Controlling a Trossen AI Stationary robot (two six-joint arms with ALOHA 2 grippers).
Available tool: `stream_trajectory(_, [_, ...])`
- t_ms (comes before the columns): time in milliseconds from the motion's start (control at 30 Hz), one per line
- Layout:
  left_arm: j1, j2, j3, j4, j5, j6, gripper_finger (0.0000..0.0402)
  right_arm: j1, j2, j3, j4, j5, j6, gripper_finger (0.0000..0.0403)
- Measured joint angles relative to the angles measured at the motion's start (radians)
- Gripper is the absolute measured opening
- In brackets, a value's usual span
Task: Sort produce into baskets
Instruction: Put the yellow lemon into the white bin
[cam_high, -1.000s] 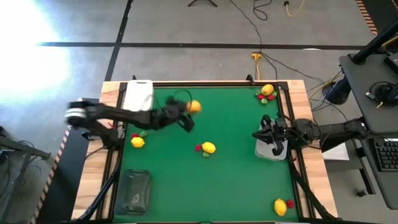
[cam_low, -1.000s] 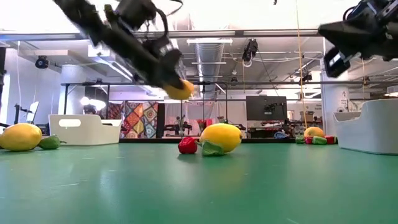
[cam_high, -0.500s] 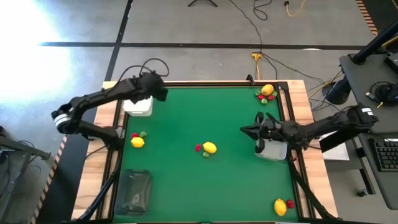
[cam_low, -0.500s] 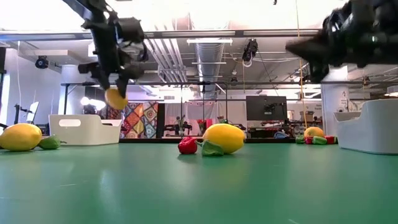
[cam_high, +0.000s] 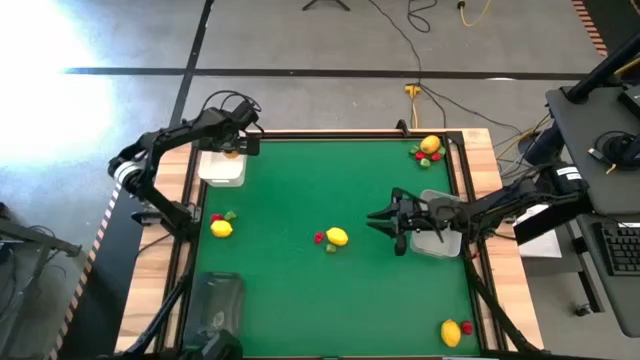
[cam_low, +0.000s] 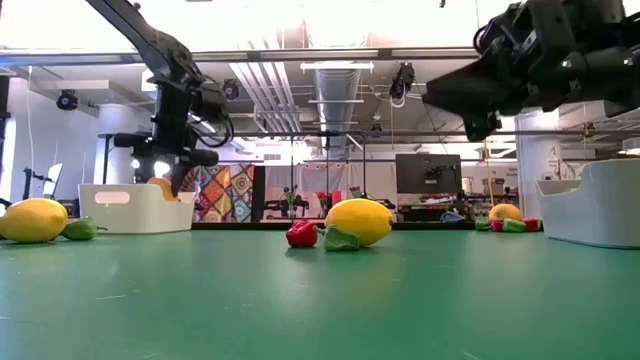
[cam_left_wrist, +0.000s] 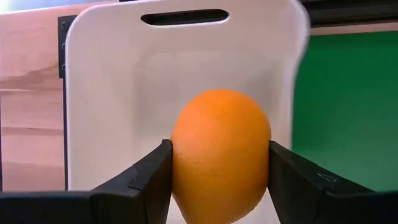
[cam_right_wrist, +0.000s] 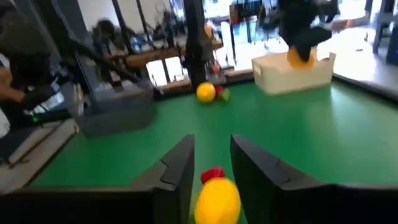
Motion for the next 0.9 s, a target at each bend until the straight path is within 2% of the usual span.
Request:
stream_trajectory(200, [0.063, 0.090, 0.081, 0.007, 0.000, 0.054, 0.0202, -0.001, 0.044, 0.077, -0.074, -0.007, 0.003, 0.0141])
stream_trajectory(500, [0.129, 0.206, 0.161, -0.045, -0.008, 0.066, 0.0262, 0.056, 0.041, 0.199, -0.382, -0.007, 0.021, 0.0171])
stream_trajectory(700, [0.136, 0.195, 0.181, -0.076, -0.057, 0.068, 0.0291, 0.082, 0.034, 0.210, -0.387, -0.007, -0.016, 0.0173])
stream_trajectory(833, [0.133, 0.161, 0.260, -0.141, -0.063, 0.103, 0.0304, 0.095, 0.030, 0.211, -0.390, -0.007, -0.051, 0.0173])
stream_trajectory(900, [0.097, 0.127, 0.307, -0.186, -0.054, 0.122, 0.0307, 0.096, 0.020, 0.211, -0.389, -0.007, -0.070, 0.0173])
